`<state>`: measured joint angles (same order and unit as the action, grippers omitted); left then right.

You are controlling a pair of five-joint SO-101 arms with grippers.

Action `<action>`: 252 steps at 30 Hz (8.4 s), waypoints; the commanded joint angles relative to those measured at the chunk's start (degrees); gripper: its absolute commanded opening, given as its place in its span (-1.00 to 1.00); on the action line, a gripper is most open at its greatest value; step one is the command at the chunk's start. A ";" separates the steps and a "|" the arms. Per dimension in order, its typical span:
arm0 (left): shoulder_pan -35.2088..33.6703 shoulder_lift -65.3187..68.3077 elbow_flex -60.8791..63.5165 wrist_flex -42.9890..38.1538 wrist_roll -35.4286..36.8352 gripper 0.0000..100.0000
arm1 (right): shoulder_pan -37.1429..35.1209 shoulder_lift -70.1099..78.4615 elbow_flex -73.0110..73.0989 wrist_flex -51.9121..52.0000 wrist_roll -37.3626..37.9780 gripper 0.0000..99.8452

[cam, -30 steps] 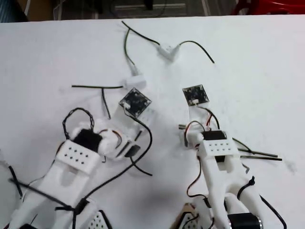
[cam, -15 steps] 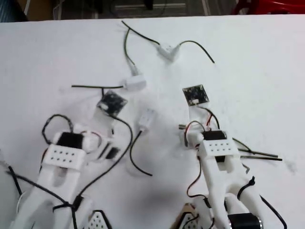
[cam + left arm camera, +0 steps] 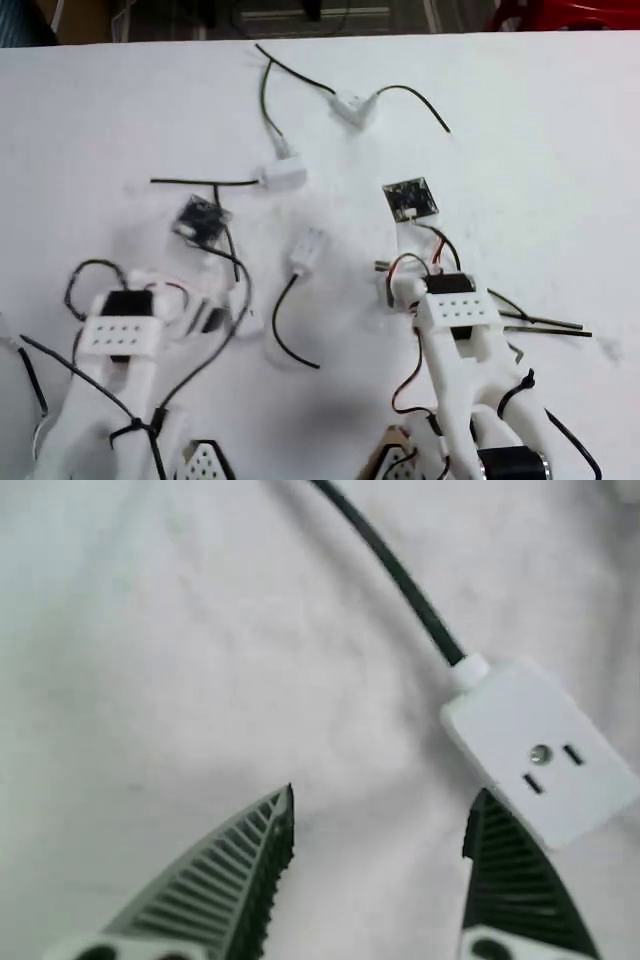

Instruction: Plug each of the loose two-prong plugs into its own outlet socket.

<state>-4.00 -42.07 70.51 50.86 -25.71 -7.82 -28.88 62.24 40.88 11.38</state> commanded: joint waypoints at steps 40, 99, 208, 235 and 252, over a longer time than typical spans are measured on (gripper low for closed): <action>14.99 27.12 -18.73 -6.07 18.81 -0.45 | -0.48 -1.98 0.97 -5.05 -0.09 -0.95; 4.53 37.41 -32.09 21.10 17.76 -0.45 | -2.77 -1.98 1.23 -4.70 -0.09 -0.95; -52.88 61.67 -49.05 8.35 0.35 -0.96 | -6.37 -1.98 3.08 -5.85 -0.09 -0.95; -6.02 -1.54 -28.92 -0.62 22.07 -0.95 | -5.93 -1.98 3.08 -6.02 -0.09 -0.95; 3.47 -45.05 13.80 -37.54 26.55 -0.95 | -6.11 -2.15 3.08 -6.29 -0.09 -0.95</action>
<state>-3.30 -76.97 81.49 15.34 0.31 -13.98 -28.88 65.67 35.52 11.38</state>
